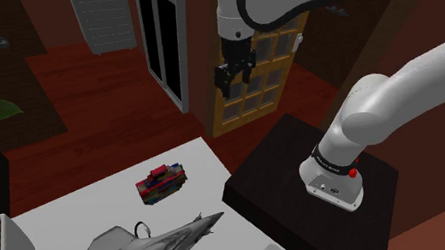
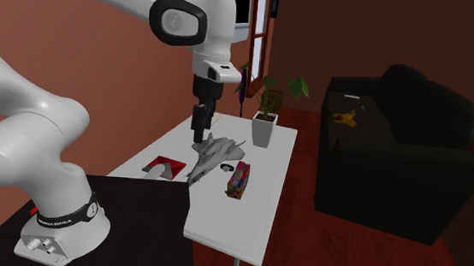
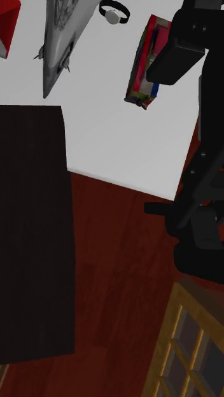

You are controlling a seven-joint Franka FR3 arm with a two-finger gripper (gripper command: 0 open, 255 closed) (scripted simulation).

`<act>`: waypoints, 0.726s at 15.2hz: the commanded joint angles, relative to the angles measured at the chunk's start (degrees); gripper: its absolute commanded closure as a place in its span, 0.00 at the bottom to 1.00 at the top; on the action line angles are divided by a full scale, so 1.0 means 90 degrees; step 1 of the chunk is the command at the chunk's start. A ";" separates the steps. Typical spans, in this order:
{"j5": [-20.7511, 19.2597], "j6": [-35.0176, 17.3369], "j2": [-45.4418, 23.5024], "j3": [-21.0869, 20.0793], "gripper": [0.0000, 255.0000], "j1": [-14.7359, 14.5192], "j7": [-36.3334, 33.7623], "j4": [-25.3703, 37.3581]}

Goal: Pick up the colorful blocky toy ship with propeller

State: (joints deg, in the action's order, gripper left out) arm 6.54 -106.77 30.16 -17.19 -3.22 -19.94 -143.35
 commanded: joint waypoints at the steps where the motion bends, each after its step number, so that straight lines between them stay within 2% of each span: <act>1: 0.0079 -0.0340 -0.0398 -0.0229 0.00 -0.0021 -0.0326 0.0056; 6: 0.0056 -0.1145 -0.1545 -0.0755 0.00 -0.0017 -0.1153 0.0361; 11: -0.0310 -0.1835 -0.2851 -0.1169 0.00 -0.0018 -0.2096 0.0885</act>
State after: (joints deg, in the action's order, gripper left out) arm 4.43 -121.51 6.94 -26.86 -3.20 -36.73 -135.88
